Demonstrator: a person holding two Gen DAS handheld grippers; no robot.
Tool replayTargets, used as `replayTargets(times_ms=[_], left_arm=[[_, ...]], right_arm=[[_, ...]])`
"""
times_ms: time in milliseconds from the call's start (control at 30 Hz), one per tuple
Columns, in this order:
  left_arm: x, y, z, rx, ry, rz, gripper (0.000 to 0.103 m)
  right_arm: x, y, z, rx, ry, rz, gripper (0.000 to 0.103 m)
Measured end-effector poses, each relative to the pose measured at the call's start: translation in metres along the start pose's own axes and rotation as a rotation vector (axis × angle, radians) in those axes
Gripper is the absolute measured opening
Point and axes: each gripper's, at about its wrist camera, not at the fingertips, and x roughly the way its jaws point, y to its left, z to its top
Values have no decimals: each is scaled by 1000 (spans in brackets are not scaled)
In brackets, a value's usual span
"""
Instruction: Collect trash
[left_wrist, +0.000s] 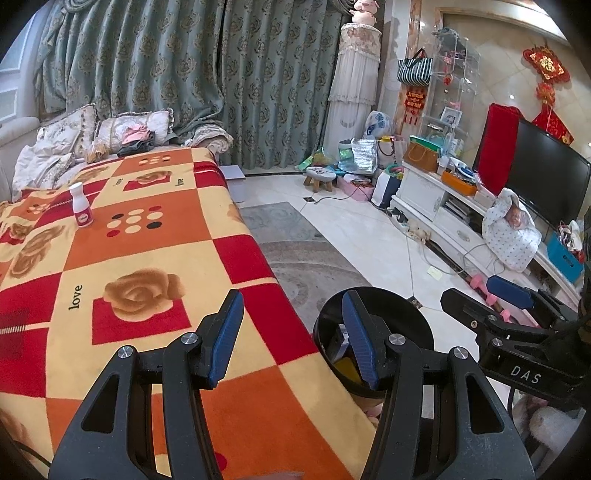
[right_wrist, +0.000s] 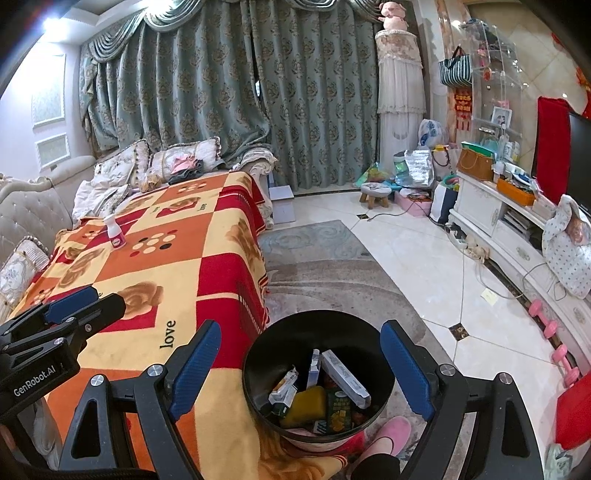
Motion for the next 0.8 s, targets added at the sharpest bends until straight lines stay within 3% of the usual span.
replayTargets(times_ms=[800], left_arm=[[0,-10,-9,-2,14,-3,54]], right_arm=[[4,2,0,-1,16,2,87]])
